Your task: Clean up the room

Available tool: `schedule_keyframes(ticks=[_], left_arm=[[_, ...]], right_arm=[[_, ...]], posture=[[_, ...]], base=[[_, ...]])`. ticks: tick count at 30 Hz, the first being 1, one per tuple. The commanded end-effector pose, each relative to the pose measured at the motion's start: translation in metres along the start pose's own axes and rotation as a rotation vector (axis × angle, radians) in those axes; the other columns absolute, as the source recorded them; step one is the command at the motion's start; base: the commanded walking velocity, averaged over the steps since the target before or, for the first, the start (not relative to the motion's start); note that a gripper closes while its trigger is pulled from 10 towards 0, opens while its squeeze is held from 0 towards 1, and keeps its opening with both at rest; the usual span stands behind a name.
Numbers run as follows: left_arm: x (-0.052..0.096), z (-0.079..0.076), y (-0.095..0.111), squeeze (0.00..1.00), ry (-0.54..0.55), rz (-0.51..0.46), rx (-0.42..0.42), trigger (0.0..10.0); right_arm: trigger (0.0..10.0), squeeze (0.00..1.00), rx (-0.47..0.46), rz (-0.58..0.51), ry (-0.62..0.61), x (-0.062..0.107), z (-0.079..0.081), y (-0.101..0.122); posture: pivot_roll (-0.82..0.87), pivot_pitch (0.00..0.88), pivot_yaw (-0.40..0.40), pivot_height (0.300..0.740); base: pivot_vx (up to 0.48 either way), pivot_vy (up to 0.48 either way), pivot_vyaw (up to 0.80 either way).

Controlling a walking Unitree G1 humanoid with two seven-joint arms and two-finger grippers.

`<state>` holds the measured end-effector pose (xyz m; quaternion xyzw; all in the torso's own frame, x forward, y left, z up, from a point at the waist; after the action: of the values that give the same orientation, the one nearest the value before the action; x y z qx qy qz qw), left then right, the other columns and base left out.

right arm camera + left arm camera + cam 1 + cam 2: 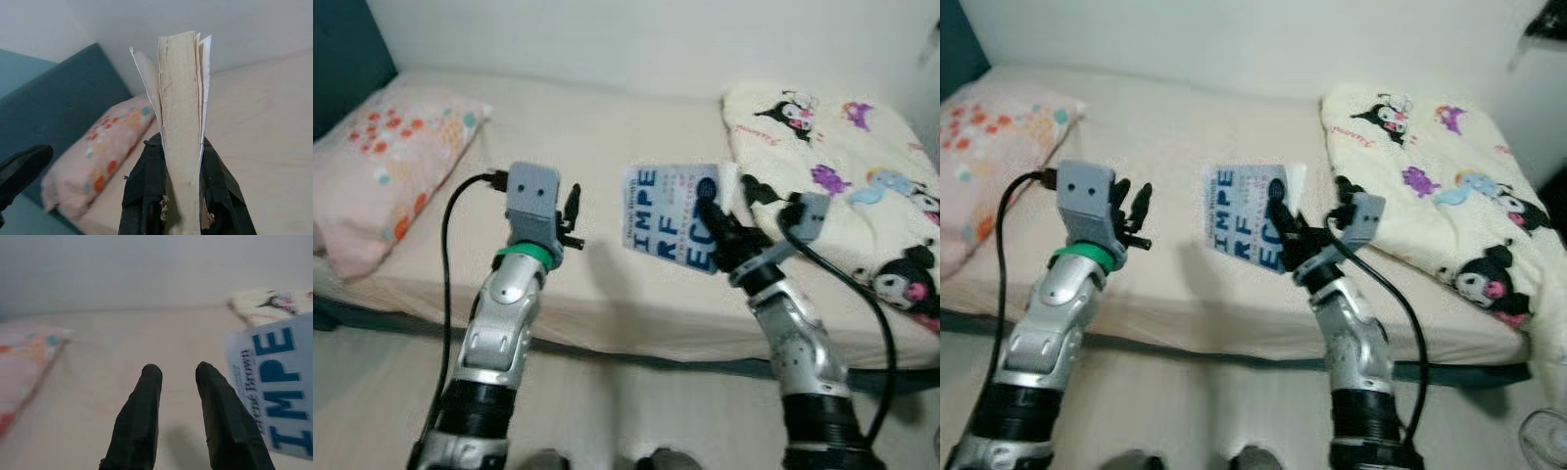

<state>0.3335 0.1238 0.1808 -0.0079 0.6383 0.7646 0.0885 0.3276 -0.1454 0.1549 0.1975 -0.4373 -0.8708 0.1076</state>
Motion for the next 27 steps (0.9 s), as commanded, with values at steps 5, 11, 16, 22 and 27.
schedule_keyframes(ticks=[5,11,16,22,27], left_arm=[[0.0009,-0.0023,-0.0045,0.00,-0.005,0.018,0.004,10.0],[0.0008,-0.0024,-0.0045,0.00,-0.006,0.018,0.003,10.0],[0.0005,-0.0021,-0.0044,0.00,-0.006,0.018,0.003,10.0],[0.0005,-0.0020,-0.0042,0.00,-0.006,0.017,0.003,10.0],[0.0005,-0.0017,-0.0040,0.00,-0.007,0.016,0.002,10.0]], right_arm=[[10.0,0.00,0.001,-0.020,0.013,-0.0001,0.0014,0.0033],[10.0,0.00,0.000,-0.020,0.012,0.0001,0.0012,0.0031],[10.0,0.00,0.000,-0.021,0.011,-0.0001,0.0012,0.0030],[10.0,0.00,-0.001,-0.021,0.011,-0.0003,0.0014,0.0029],[10.0,0.00,-0.002,-0.022,0.010,-0.0002,0.0014,0.0027]], posture=[[-0.03,0.000,0.008,0.740],[-0.03,0.000,0.009,0.740],[-0.03,0.000,0.009,0.740],[-0.03,0.000,0.010,0.740],[-0.03,0.000,0.012,0.740]], base=[[0.000,0.351,0.00],[0.000,0.347,0.00],[0.000,0.347,0.00],[0.000,0.346,0.00],[0.000,0.347,0.00]])
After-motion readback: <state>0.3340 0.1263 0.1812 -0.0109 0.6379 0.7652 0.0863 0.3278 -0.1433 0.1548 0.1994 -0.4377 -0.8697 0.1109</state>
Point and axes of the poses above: a point about 5 cm out from each wrist's last joint towards the gripper, its own x axis pointing back from the gripper into the wrist, its own y axis along the axis of the wrist's last joint, z = x × y, the point moved 1 cm from there along -x, pointing out of the wrist towards the gripper, and after that the axes turned 6 degrees about -x, right-handed, at the moved point
